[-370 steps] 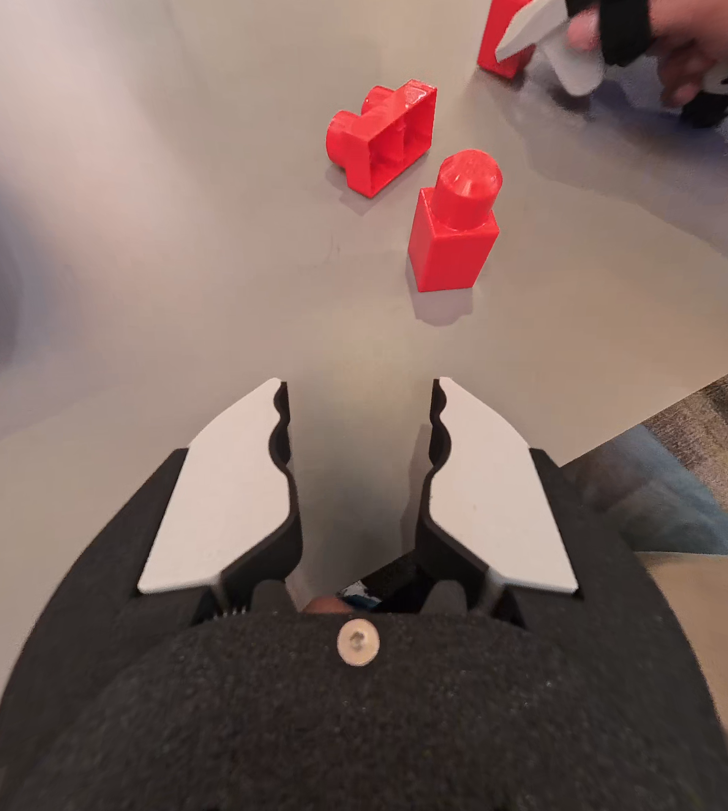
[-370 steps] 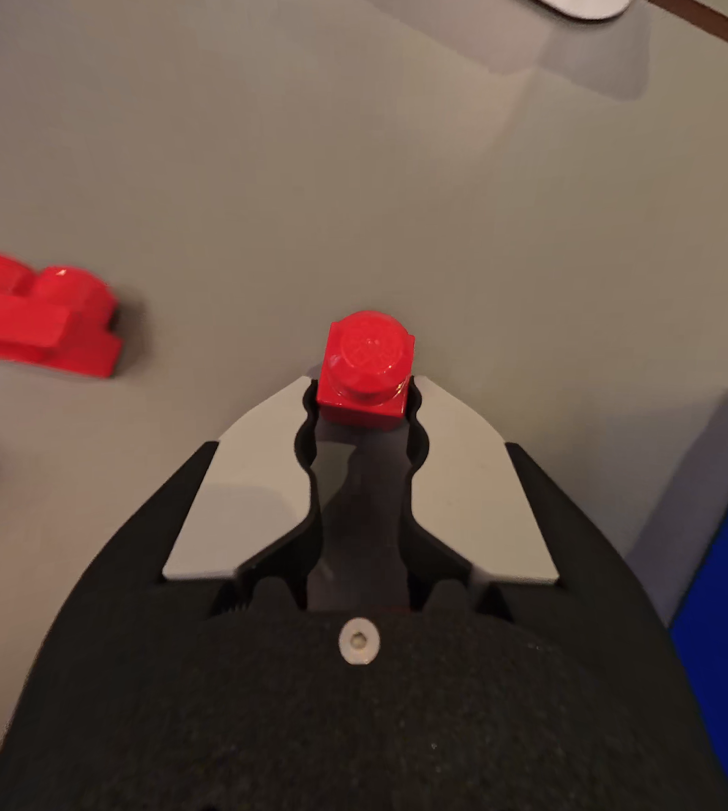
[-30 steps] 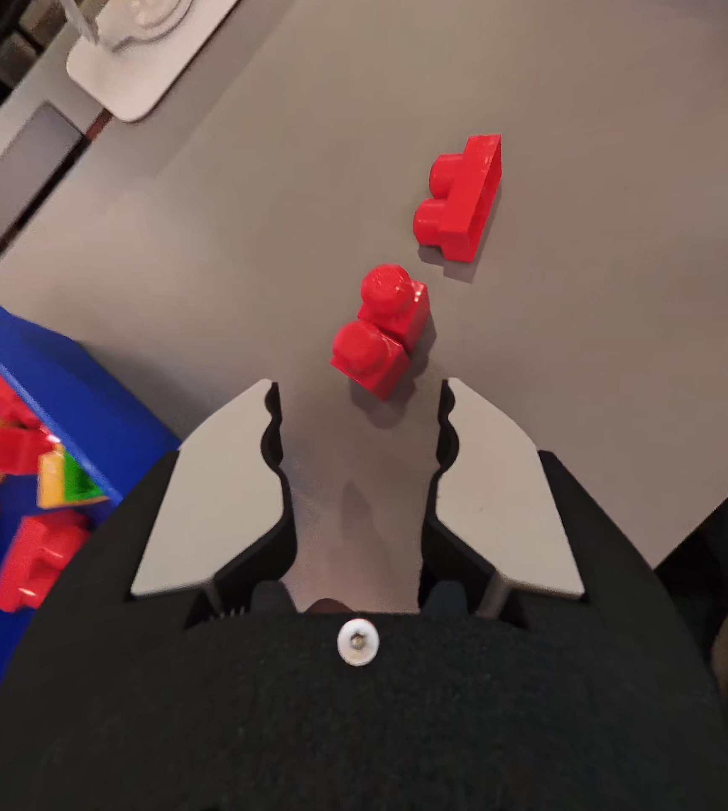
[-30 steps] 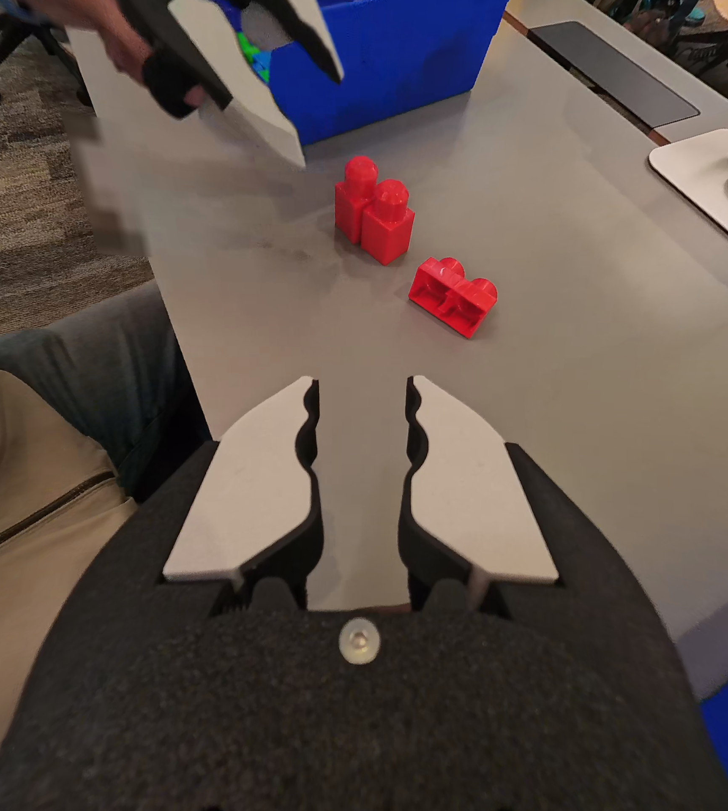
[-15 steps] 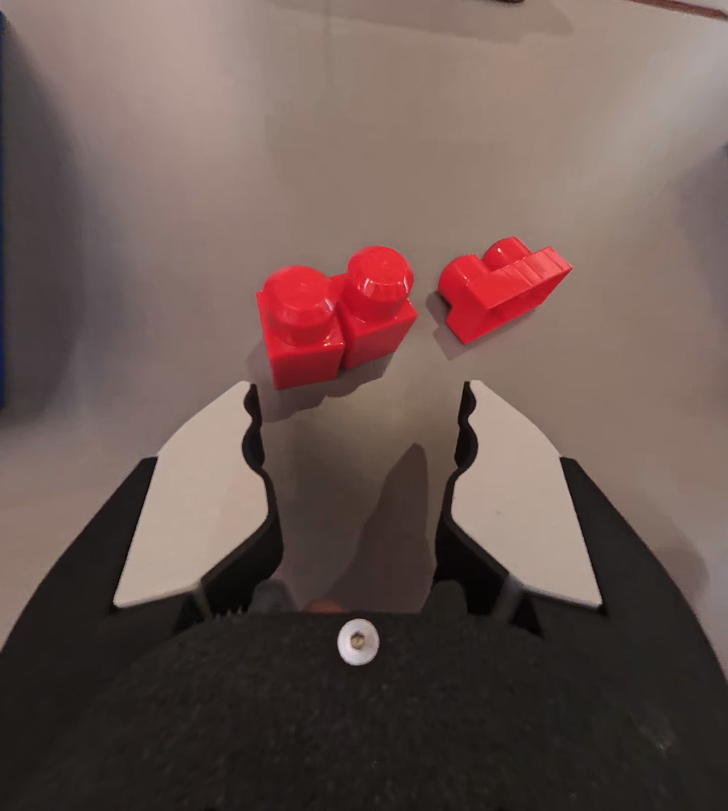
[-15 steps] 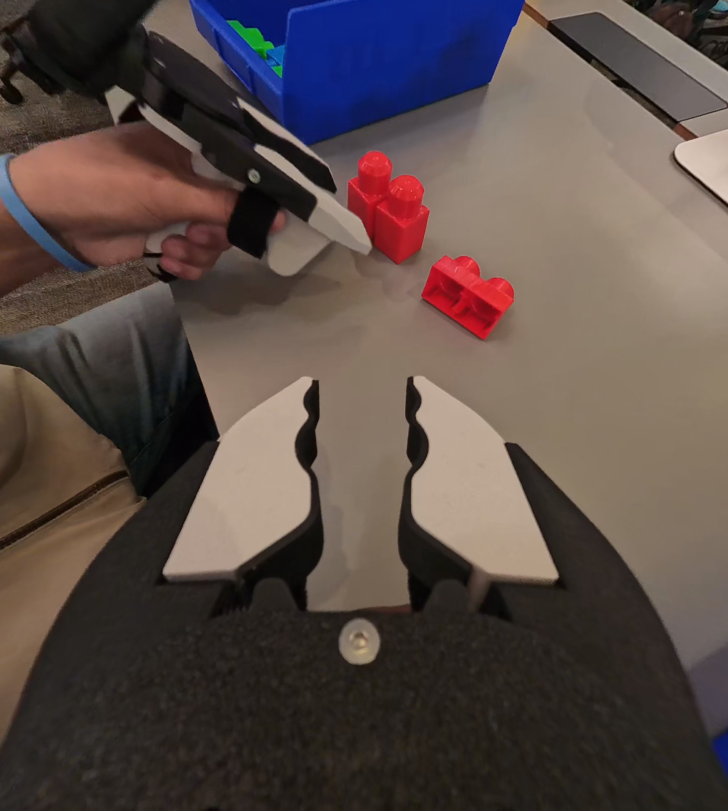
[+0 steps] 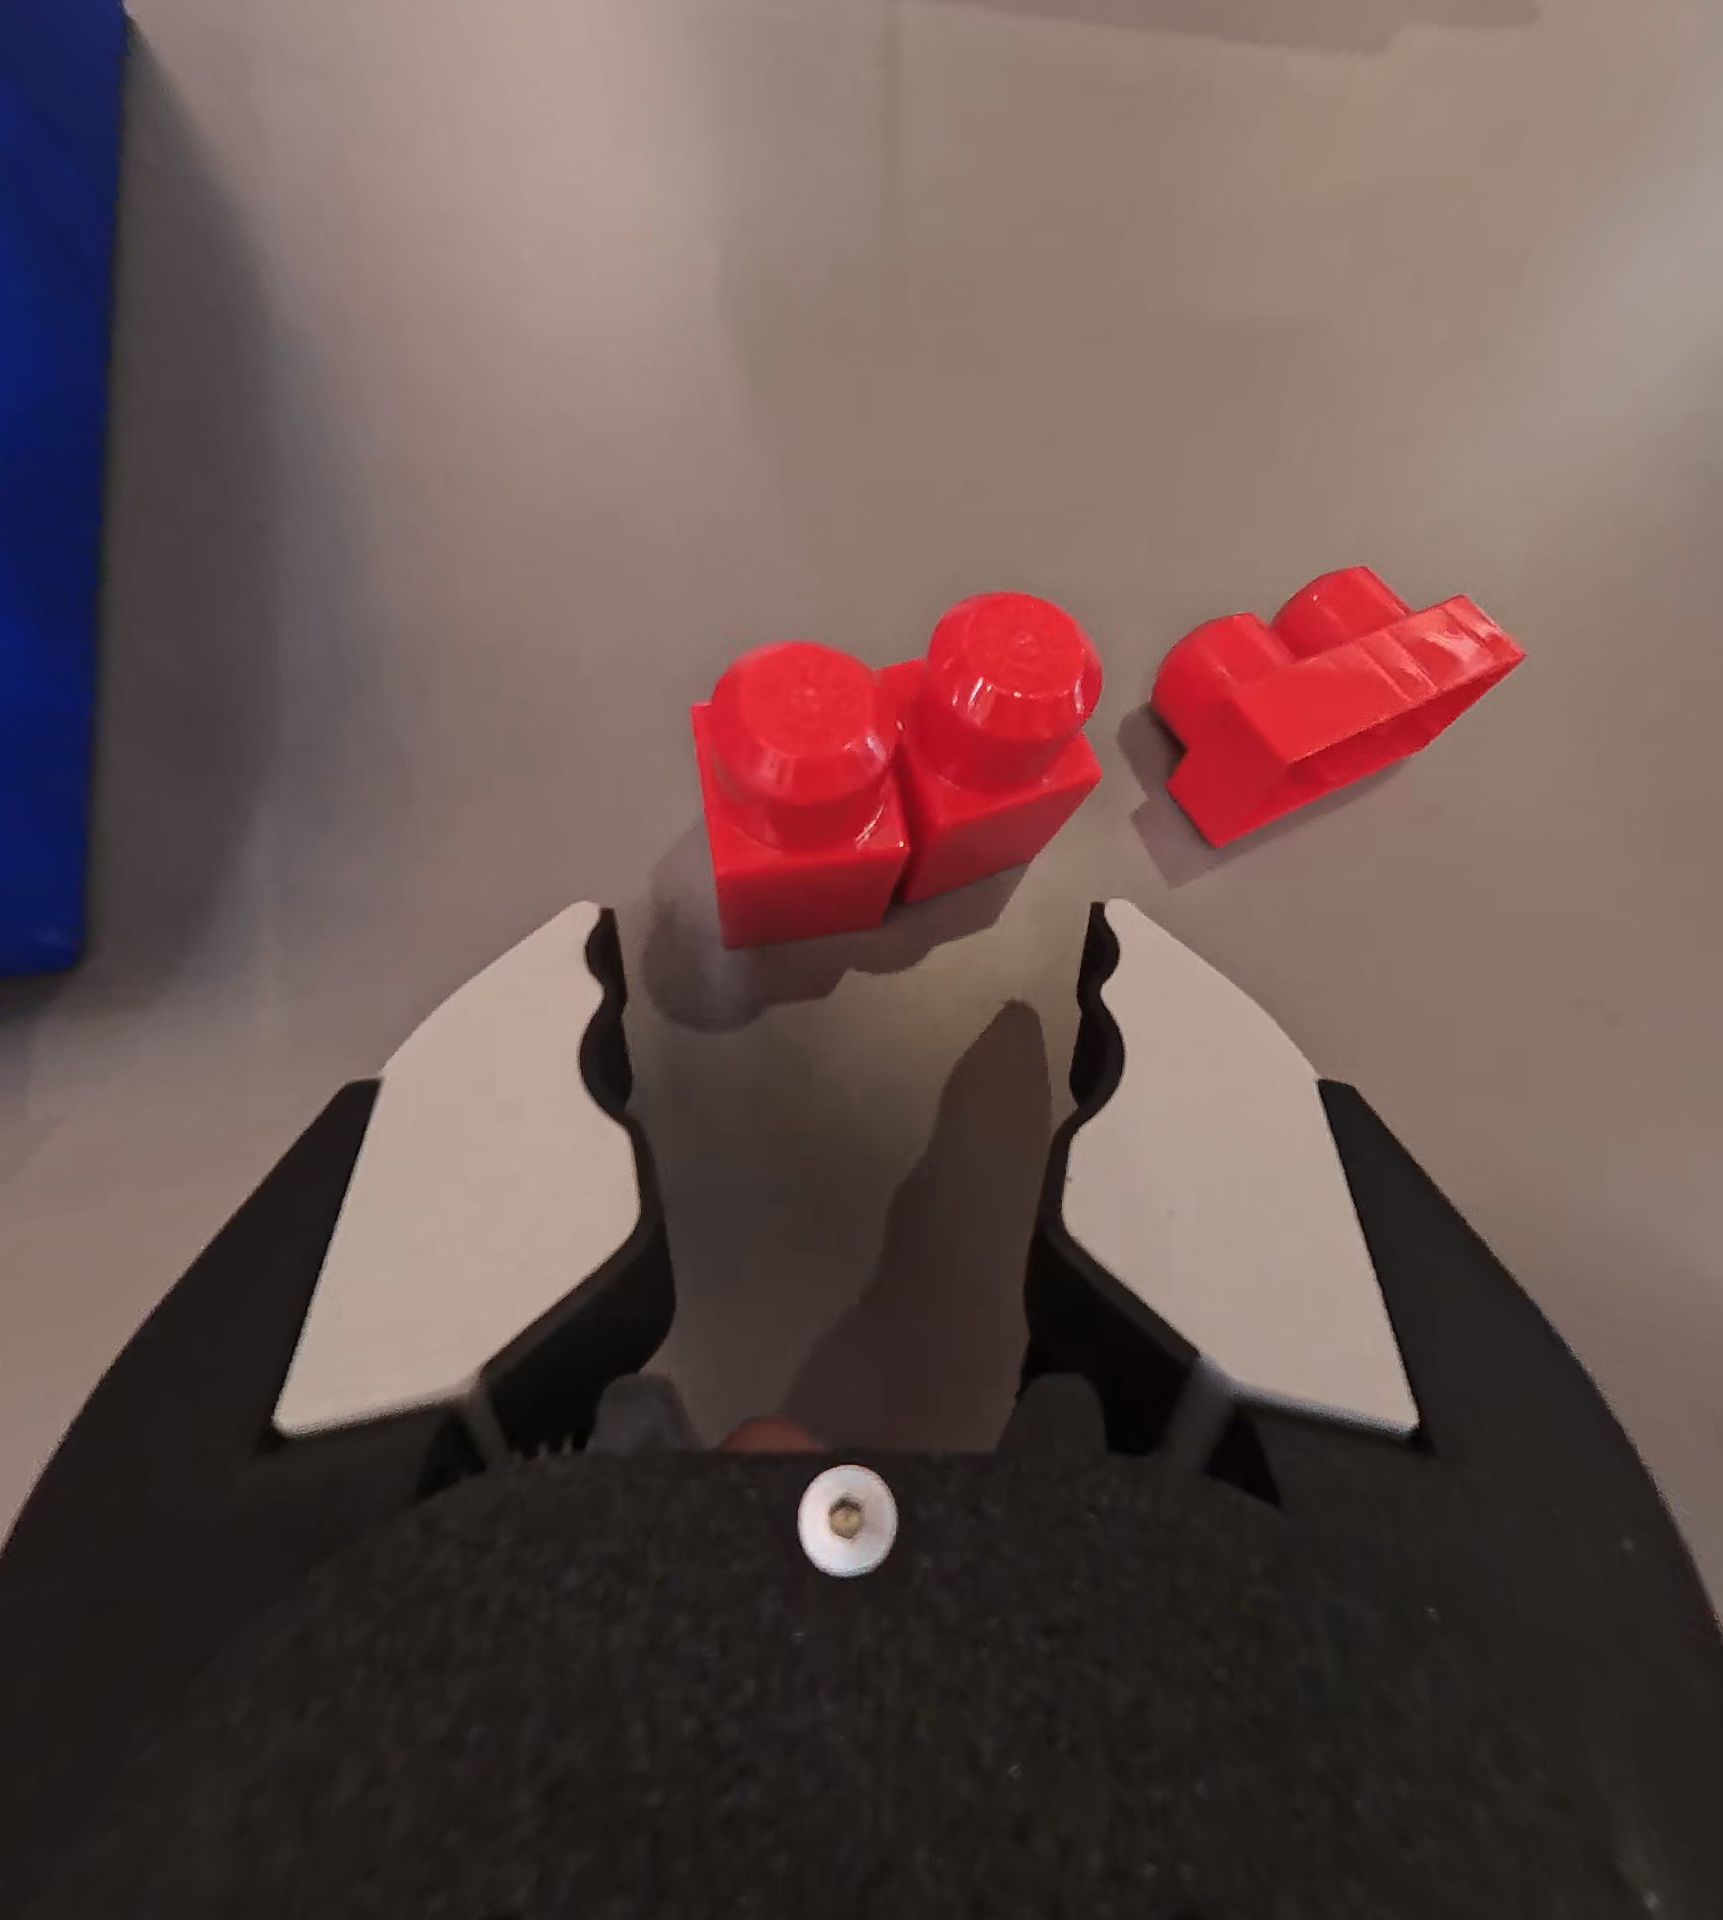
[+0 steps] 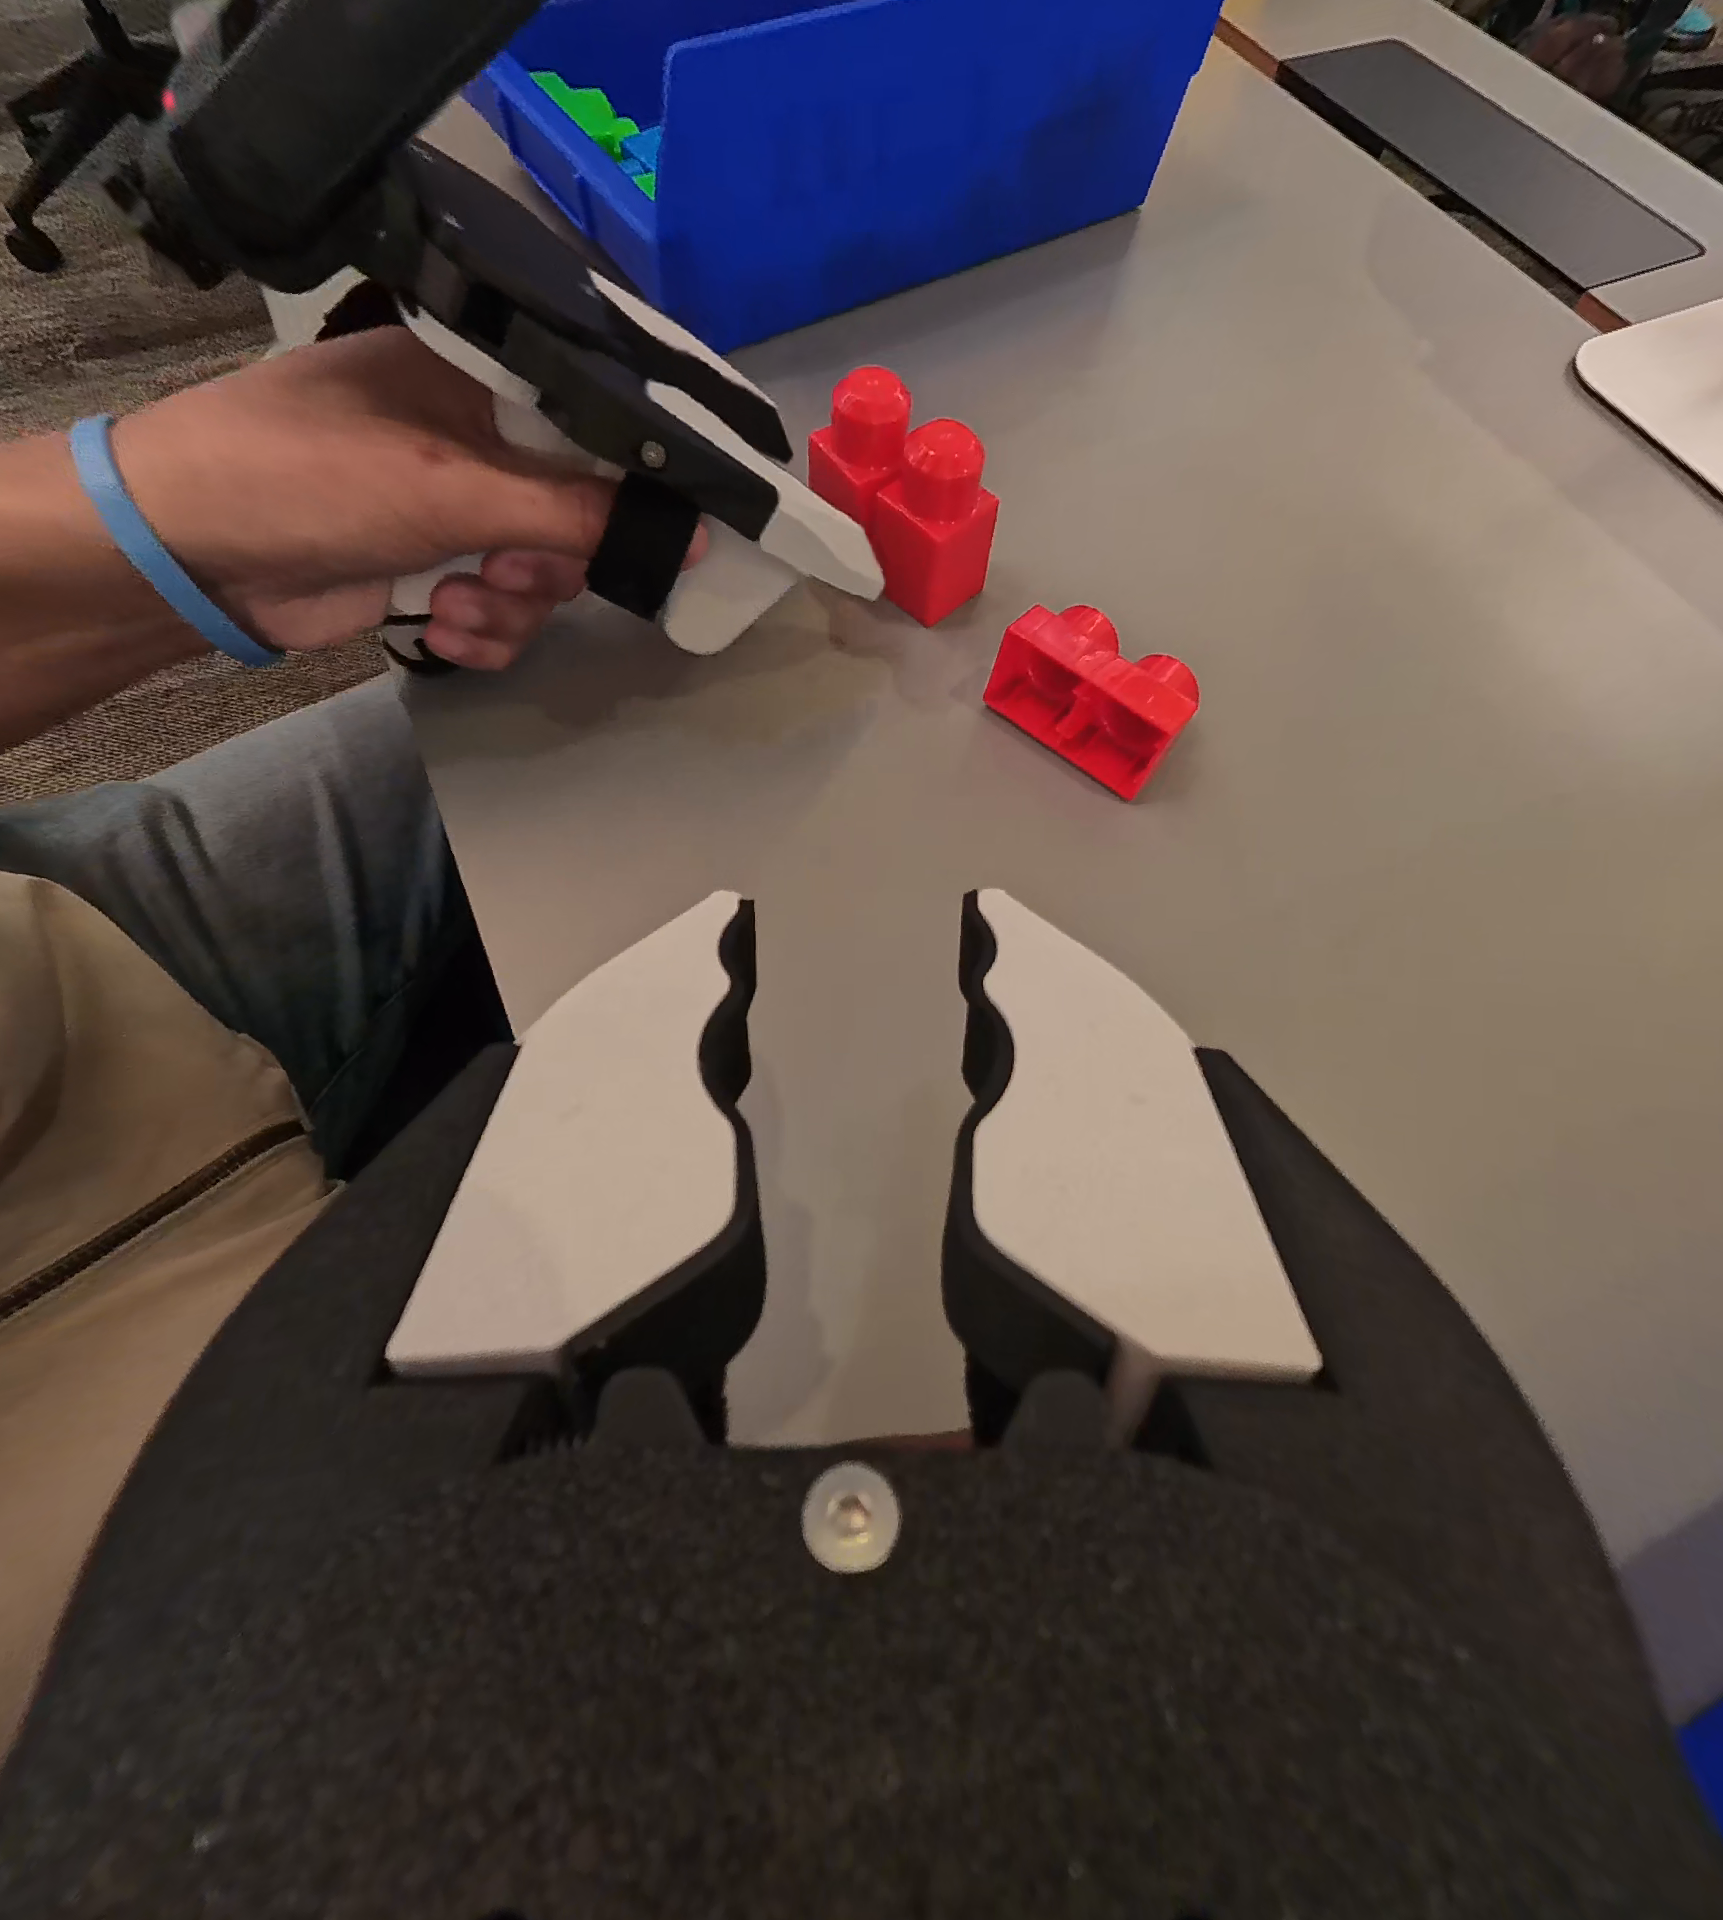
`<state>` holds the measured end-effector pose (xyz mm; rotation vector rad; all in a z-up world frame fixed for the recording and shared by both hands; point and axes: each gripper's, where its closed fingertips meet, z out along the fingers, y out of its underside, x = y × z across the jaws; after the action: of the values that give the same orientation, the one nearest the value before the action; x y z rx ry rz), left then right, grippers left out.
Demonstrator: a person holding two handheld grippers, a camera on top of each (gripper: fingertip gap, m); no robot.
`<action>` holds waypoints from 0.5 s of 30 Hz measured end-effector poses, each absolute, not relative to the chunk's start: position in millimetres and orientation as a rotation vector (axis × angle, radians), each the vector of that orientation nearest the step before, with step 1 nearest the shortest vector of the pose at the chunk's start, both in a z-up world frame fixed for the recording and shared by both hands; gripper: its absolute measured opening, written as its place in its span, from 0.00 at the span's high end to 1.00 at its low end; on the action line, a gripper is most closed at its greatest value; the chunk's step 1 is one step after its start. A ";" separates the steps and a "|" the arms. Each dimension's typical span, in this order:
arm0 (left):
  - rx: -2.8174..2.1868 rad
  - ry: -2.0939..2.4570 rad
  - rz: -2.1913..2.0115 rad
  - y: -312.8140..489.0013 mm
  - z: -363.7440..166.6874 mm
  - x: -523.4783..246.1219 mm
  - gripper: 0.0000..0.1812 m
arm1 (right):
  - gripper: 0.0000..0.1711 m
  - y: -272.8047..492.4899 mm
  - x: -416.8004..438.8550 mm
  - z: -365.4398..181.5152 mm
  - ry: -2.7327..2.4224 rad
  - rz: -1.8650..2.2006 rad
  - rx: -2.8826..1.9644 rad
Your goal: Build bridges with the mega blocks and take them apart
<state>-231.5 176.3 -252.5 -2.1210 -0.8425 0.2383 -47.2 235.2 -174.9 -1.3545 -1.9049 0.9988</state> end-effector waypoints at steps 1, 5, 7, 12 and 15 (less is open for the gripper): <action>-2.126 -0.842 0.235 178.7 -253.8 -231.3 0.54 | 0.78 235.3 -47.1 -175.0 -1.905 0.999 -1.355; -2.128 -0.813 0.198 190.3 -251.8 -222.5 0.54 | 0.78 234.1 -47.4 -175.1 -1.907 1.002 -1.354; -2.129 -0.810 0.175 194.1 -252.1 -218.7 0.54 | 0.78 233.2 -47.4 -175.7 -1.911 1.003 -1.352; -2.158 -0.850 0.221 192.8 -258.3 -226.1 0.51 | 0.78 232.9 -47.4 -176.0 -1.913 1.014 -1.353; -2.171 -0.871 0.316 192.8 -258.0 -236.0 0.50 | 0.78 231.3 -47.9 -175.4 -1.915 1.029 -1.349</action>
<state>-236.0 192.8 -258.0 -2.1710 -0.8707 0.3162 -47.9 231.3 -175.4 -1.3491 -1.9154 1.0294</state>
